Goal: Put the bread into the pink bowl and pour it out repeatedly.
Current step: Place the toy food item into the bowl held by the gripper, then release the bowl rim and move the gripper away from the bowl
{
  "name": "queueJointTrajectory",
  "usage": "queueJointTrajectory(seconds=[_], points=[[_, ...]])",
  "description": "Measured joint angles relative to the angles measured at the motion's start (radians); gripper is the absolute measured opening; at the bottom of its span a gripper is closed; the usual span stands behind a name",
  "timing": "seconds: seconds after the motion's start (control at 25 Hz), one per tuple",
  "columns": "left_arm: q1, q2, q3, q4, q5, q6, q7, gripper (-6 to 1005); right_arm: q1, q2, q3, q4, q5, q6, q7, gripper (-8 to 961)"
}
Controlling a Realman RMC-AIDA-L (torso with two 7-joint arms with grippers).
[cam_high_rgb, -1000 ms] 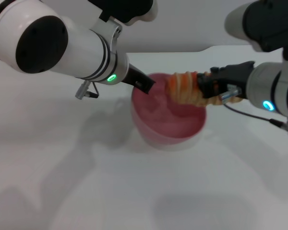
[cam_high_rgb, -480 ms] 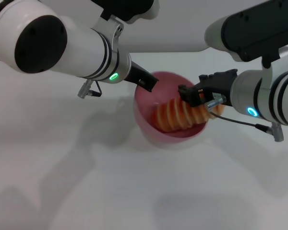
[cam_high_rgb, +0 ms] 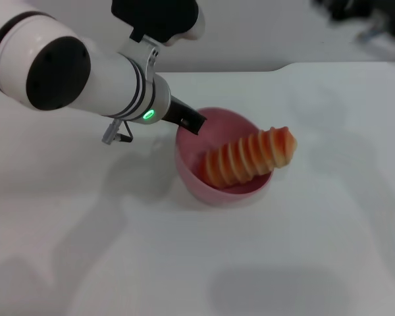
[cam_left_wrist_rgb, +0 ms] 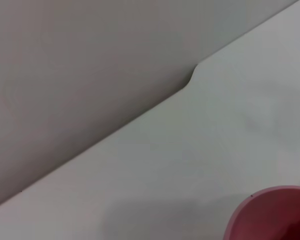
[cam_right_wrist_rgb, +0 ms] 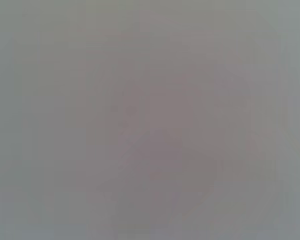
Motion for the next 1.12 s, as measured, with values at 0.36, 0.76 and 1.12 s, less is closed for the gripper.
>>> queueJointTrajectory(seconds=[0.36, 0.76, 1.12], points=[[0.015, 0.0, -0.004, -0.02, -0.03, 0.032, 0.011, 31, -0.177, -0.002, 0.22, 0.335, -0.01, -0.941, 0.035, 614], [0.033, 0.002, -0.028, -0.036, -0.151, 0.068, 0.034, 30, -0.258, -0.002, 0.226, 0.532, 0.071, -1.093, 0.055, 613], [0.073, 0.0, -0.019, -0.065, -0.208, 0.143, 0.064, 30, -0.254, -0.005, 0.216, 0.545, 0.072, -1.076, 0.061, 612]])
